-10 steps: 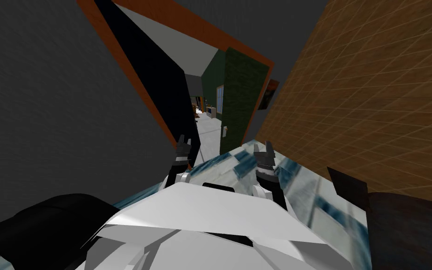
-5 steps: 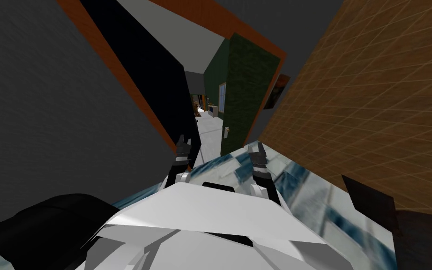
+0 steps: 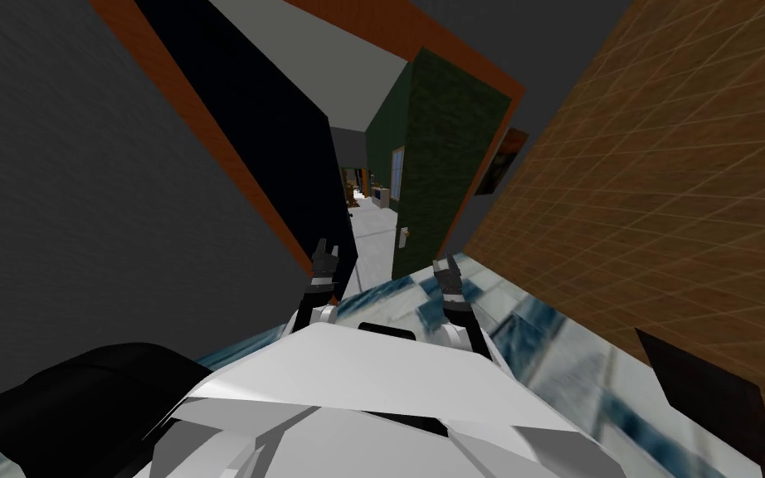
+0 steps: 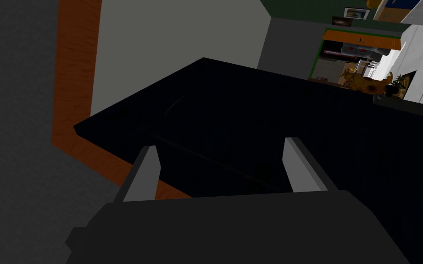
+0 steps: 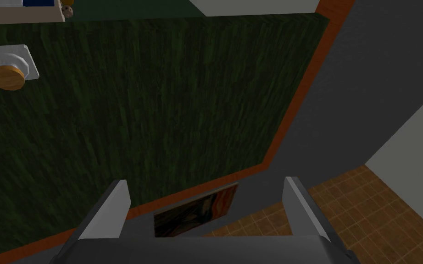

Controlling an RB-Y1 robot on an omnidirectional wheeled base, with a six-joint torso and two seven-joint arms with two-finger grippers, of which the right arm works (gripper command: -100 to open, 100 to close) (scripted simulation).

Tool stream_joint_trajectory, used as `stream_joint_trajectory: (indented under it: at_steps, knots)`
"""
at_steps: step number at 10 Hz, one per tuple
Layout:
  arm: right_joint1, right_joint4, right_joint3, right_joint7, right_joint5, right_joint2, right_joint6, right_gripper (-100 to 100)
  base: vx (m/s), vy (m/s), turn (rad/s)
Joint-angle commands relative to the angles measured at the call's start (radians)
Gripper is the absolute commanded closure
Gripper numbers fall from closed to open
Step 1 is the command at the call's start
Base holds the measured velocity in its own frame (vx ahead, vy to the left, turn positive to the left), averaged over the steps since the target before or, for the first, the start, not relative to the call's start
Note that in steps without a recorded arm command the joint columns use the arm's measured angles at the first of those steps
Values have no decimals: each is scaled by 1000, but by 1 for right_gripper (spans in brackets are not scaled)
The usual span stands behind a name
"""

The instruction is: Push the door open

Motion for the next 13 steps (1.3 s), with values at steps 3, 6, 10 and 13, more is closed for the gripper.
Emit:
stream_joint_trajectory:
  at_steps: [3, 6, 10, 13]
  knots:
    - [-48, 101, 45, -27, -22, -58, 5, -100, 138, -40, 86]
    - [-80, 162, 69, -45, -37, -95, 10, -100, 115, -30, 85]
    - [-122, 242, 100, -69, -57, -144, 16, -100, 90, -32, 69]
    - [-163, 319, 130, -92, -76, -191, 22, -100, 120, -40, 91]
